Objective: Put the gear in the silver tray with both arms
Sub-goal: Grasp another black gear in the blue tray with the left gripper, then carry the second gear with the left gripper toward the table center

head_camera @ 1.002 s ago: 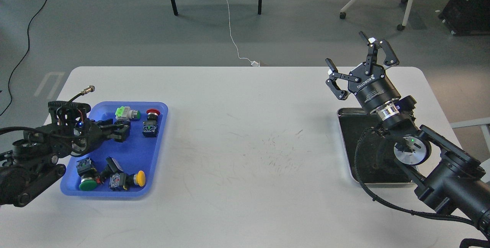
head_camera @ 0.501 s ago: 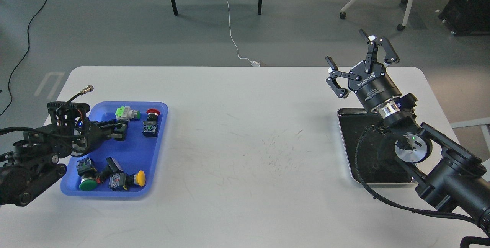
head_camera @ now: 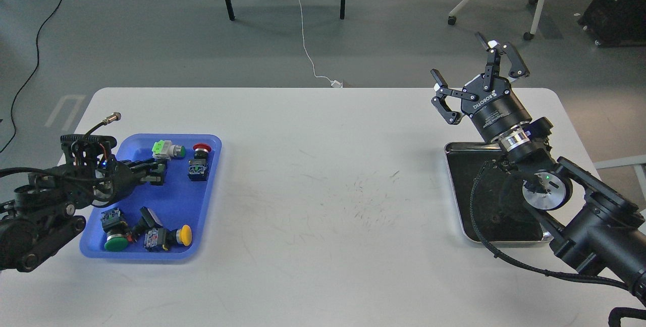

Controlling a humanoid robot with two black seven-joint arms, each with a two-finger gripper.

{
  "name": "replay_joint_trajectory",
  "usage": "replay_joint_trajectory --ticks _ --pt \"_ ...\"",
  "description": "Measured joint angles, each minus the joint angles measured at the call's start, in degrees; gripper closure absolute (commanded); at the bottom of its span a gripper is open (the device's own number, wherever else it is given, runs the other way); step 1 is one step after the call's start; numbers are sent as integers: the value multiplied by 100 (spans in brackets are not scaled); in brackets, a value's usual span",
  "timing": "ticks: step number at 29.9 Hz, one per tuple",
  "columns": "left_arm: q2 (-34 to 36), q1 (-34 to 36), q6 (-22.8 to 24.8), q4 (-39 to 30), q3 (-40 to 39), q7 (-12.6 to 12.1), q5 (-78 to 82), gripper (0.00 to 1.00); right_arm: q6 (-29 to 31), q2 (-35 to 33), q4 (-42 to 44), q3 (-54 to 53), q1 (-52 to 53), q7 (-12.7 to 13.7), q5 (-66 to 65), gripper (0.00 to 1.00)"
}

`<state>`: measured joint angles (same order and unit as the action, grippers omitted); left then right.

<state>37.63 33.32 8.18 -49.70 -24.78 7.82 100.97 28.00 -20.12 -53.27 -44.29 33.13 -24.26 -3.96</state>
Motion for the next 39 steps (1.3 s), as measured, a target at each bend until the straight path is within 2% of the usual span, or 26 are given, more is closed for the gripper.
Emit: replay_joint_trajectory --ticks 7,11,19,23,29,33,39 --pt "41 -1 7 -62 0 9 10 76 0 -87 -8 0 -6 0 0 2" --pt "191 -3 32 -322 0 19 10 76 0 -96 -9 0 -9 0 0 2" --pt "1117 -24 111 -1607 -1 7 -63 76 0 -134 -9 0 -9 0 -1 2" --pt "1265 98 114 -2250 -26 -53 -179 76 0 -329 -112 -1 -9 0 -1 2" --pt "423 458 356 -2552 -17 -370 -118 76 -22 -563 -328 -187 88 51 23 2" --pt "-273 857 760 -2546 87 -572 94 76 -268 -611 -310 -228 432 292 37 2" --pt "-1373 1454 1063 -2387 672 -678 368 76 -437 -567 -191 -105 1168 405 61 2"
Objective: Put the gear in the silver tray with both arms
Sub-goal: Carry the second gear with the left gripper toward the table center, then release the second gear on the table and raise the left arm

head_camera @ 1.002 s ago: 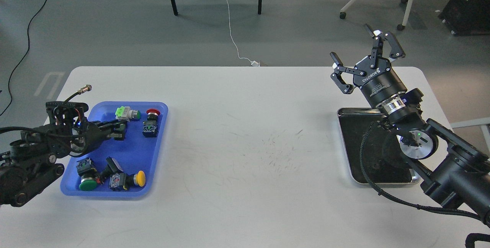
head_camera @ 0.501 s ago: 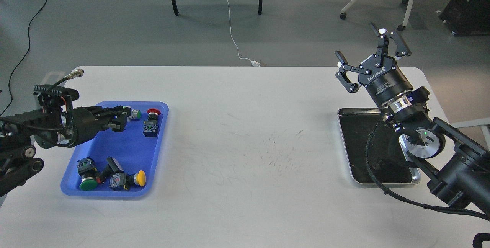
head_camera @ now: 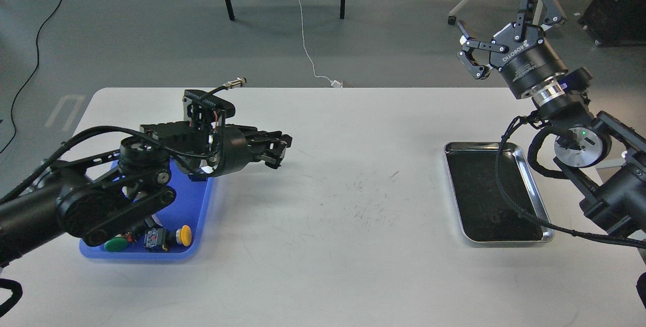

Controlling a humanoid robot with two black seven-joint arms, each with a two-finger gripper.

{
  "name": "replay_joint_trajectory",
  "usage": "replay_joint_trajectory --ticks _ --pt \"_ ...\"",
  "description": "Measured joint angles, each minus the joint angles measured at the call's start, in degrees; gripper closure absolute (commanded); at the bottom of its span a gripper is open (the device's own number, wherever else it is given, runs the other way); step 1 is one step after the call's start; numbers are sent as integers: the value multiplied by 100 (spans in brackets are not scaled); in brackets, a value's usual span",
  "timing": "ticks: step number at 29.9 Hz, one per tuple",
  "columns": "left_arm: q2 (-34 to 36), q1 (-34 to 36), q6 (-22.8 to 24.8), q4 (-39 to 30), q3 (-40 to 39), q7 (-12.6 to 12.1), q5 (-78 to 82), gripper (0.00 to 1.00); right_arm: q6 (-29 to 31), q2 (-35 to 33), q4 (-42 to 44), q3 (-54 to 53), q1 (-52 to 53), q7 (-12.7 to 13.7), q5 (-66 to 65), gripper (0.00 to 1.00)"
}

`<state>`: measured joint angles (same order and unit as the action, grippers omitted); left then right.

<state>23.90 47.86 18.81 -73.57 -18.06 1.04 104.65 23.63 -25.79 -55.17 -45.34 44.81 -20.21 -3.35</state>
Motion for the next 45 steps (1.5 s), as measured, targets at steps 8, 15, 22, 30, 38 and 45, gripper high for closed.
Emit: replay_joint_trajectory --ticks 8,15,22,30,38,45 --pt "-1325 199 -6 591 765 -111 637 76 -258 311 311 333 604 8 284 2" --pt "-2010 163 -12 990 1013 -133 741 76 -257 467 330 424 576 7 293 2" --pt "-2373 175 -49 1492 1155 -146 742 68 -228 467 288 478 462 -1 296 2" --pt "-2391 203 -51 1589 1104 -128 639 47 -199 347 232 483 272 -1 291 2" --pt "-1931 214 -44 1216 516 -102 -749 40 -97 -392 -135 491 35 -6 214 1" --pt "-1257 214 6 1157 -428 19 -2968 23 421 -1544 -834 494 -188 -53 83 1"
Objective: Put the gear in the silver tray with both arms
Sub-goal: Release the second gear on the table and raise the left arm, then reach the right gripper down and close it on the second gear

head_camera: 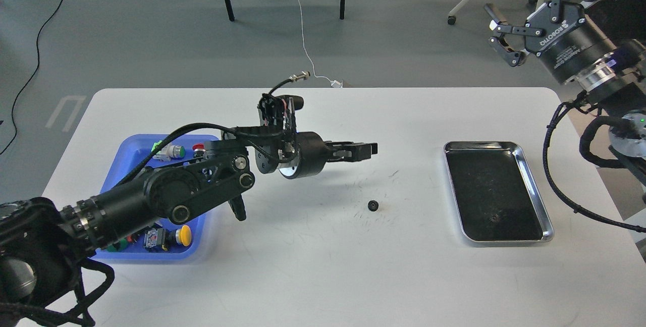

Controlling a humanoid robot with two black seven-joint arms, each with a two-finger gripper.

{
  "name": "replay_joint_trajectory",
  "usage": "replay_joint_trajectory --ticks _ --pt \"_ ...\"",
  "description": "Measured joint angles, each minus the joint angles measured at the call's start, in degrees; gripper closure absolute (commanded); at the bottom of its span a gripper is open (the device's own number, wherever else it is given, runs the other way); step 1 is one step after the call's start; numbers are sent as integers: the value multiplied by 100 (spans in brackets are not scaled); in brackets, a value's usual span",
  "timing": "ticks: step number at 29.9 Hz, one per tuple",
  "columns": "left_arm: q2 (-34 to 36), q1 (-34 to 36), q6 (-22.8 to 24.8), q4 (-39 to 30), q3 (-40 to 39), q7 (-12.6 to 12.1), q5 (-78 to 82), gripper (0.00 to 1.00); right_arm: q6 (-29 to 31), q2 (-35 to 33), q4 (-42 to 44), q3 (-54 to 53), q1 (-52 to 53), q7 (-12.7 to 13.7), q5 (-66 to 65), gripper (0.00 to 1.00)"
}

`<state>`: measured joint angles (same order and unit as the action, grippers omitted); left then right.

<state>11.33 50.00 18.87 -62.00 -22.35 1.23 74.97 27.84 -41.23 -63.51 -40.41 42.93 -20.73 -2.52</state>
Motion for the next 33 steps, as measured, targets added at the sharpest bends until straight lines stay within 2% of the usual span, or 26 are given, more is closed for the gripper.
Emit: replay_joint_trajectory --ticks 4,9,12,15,20,26,33 --pt "471 -8 -13 206 -550 298 -1742 19 17 -533 -407 150 -27 -19 -722 1" --pt "718 -5 27 1102 -1196 509 -4055 12 18 -676 -495 693 414 -19 -1850 1" --pt "895 5 52 1395 -1450 532 -5382 9 18 -712 -454 1530 1091 -24 -2358 1" --pt "1154 5 204 1463 -1618 575 -6307 6 18 -638 -386 2817 2043 -55 -2751 2" --pt "1435 -254 602 1480 -2070 666 -7363 3 19 -151 -356 4669 3280 -81 -3494 2" --pt "1518 -587 642 1452 -2359 673 -7747 3 18 804 -378 5531 3849 -84 -4762 5" --pt "1528 -916 662 1419 -2371 677 -7761 3 -99 1992 -390 7159 4777 -215 -5610 7"
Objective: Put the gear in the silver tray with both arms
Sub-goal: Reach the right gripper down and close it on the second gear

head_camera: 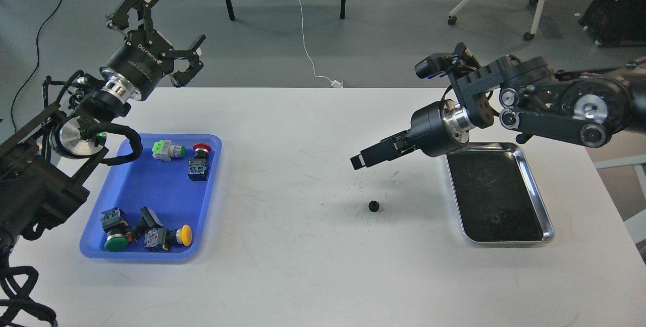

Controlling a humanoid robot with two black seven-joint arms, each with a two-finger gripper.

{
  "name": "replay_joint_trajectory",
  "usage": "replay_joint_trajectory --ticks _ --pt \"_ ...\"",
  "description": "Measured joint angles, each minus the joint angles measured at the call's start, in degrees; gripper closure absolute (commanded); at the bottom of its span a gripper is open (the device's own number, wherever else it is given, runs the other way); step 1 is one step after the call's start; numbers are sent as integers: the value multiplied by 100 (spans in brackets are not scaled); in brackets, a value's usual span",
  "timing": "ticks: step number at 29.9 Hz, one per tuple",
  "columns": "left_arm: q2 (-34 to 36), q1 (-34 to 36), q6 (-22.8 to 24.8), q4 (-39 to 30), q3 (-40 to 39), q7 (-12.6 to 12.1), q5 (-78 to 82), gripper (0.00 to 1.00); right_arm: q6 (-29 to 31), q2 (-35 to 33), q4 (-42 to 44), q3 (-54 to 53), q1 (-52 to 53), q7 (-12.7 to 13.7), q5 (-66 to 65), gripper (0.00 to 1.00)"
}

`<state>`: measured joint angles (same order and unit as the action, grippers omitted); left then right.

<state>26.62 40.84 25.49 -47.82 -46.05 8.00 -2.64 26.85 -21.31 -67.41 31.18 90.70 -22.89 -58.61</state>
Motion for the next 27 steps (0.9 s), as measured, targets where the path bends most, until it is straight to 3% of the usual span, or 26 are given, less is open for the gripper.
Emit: replay_joint_trajectory --ticks 7,10,14,27 --pt "155 -101 81 -24 -2 0 7 3 -757 1206 383 1188 -20 -9 -725 9" --pt "258 -101 189 -28 -7 0 9 3 -1064 1517 608 1587 -78 -9 -773 19" --pt "318 -103 245 -28 -10 0 9 3 -1158 1617 700 1720 -148 -7 -789 31" --pt "310 -103 251 -26 -2 0 9 3 -1232 2055 1092 1958 -337 31 -927 36"
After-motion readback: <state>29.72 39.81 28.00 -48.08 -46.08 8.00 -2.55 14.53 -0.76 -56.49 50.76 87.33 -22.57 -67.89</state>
